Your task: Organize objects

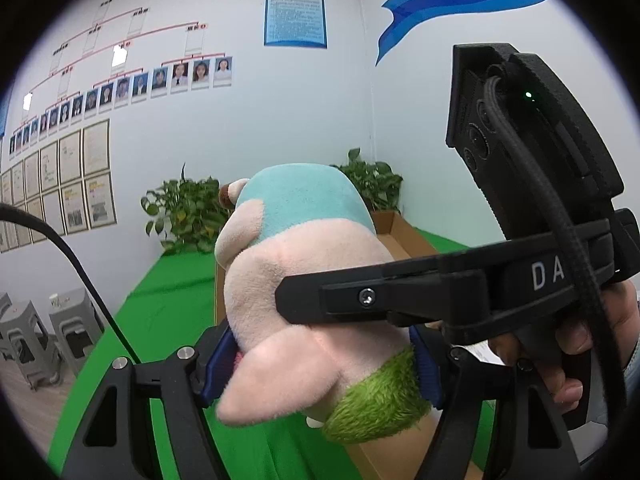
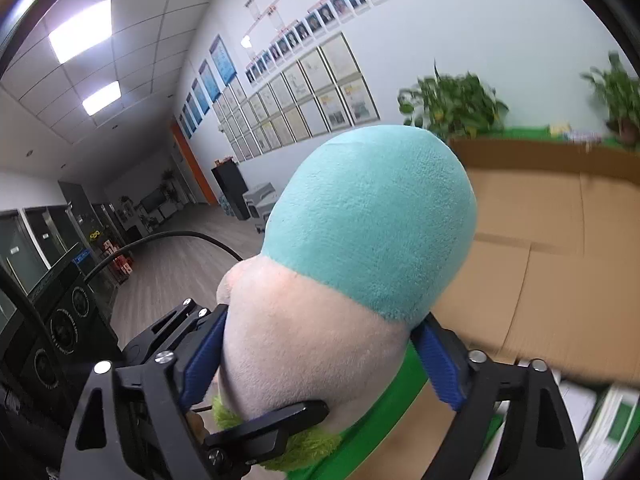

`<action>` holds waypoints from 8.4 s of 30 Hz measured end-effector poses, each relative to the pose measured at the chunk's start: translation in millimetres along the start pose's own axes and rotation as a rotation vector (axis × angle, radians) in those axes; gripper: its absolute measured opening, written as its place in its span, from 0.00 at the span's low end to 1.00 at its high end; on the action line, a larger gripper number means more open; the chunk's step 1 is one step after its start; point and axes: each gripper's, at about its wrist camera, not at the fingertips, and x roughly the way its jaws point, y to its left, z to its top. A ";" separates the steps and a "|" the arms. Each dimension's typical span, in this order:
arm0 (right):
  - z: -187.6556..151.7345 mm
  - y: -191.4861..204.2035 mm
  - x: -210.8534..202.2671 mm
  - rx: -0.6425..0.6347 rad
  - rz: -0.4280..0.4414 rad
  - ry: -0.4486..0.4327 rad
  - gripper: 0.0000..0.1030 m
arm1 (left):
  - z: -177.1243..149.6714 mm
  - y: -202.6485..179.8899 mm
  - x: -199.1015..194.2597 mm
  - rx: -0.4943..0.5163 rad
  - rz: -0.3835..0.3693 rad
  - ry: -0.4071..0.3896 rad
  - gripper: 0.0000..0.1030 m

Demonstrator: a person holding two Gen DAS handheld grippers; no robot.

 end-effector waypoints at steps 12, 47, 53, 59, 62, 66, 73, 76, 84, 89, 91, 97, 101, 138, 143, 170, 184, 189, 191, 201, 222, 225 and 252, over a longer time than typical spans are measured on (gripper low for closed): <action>104.0 -45.1 33.4 -0.010 0.024 -0.004 0.74 | 33.2 16.2 60.4 -0.013 0.046 0.023 0.71; 28.2 -237.8 270.7 0.279 -0.025 0.353 0.99 | -45.4 76.2 128.8 -0.119 0.097 0.382 0.82; 38.8 -242.8 277.3 0.321 -0.082 0.355 0.90 | -50.6 91.7 132.0 -0.167 0.084 0.399 0.82; 49.6 -220.0 299.2 0.266 -0.018 0.314 0.64 | -58.6 98.7 142.1 -0.214 -0.004 0.427 0.81; 47.7 -215.1 302.5 0.288 0.010 0.306 0.63 | -61.9 97.2 143.0 -0.244 -0.069 0.429 0.78; 49.7 -213.2 310.3 0.271 -0.003 0.293 0.69 | -62.6 88.4 147.8 -0.195 -0.042 0.431 0.78; 46.4 -221.4 310.0 0.405 -0.132 0.273 0.99 | -63.4 86.2 145.8 -0.198 -0.053 0.434 0.74; 41.4 -207.2 318.4 0.396 -0.149 0.327 0.99 | -64.9 86.8 145.6 -0.197 -0.056 0.432 0.74; 54.6 -158.3 363.7 0.225 -0.195 0.406 0.70 | -67.5 91.0 143.7 -0.192 -0.057 0.429 0.67; 46.6 -146.9 363.9 0.149 -0.201 0.468 0.68 | -66.5 92.4 144.5 -0.209 -0.073 0.430 0.67; 48.6 -143.6 373.9 0.171 -0.195 0.469 0.76 | -66.2 90.1 145.9 -0.195 -0.059 0.435 0.67; 2.1 -150.1 315.0 0.261 -0.189 0.400 0.93 | -65.8 87.0 143.6 -0.188 -0.030 0.447 0.67; 17.3 -126.3 267.6 0.252 -0.244 0.253 0.99 | -64.3 83.5 132.2 -0.157 0.034 0.448 0.68; -162.5 -74.3 -95.7 0.127 -0.489 0.002 1.00 | -23.3 7.3 38.5 -0.254 -0.058 0.325 0.91; -191.4 -59.3 -86.9 0.140 -0.284 0.100 1.00 | -57.3 15.8 64.1 -0.385 -0.192 0.473 0.91; -246.4 -38.1 -19.2 0.231 -0.218 0.340 1.00 | -128.3 -5.8 73.8 -0.502 -0.430 0.732 0.75; -247.9 -19.0 -27.0 0.213 -0.201 0.289 0.97 | -111.1 -12.9 51.8 -0.402 -0.370 0.673 0.66; -239.3 -14.2 -39.4 0.184 -0.206 0.222 0.97 | -94.0 -9.9 43.5 -0.378 -0.356 0.620 0.66; -230.6 -14.0 -45.2 0.171 -0.210 0.194 0.97 | -83.8 -9.5 42.0 -0.368 -0.352 0.595 0.66; -155.5 -10.0 -81.9 0.055 -0.271 0.027 0.97 | 1.6 -2.7 52.2 -0.264 -0.367 0.407 0.66; 0.2 -66.7 -77.7 -0.067 -0.292 -0.085 0.96 | 116.7 15.2 120.4 -0.169 -0.338 0.248 0.66; 24.0 -86.4 -52.5 -0.063 -0.288 -0.068 0.96 | 117.6 18.9 138.7 -0.176 -0.334 0.259 0.66; -20.7 -244.6 109.0 0.121 -0.230 0.196 0.89 | 2.5 44.0 277.7 -0.315 -0.241 0.622 0.52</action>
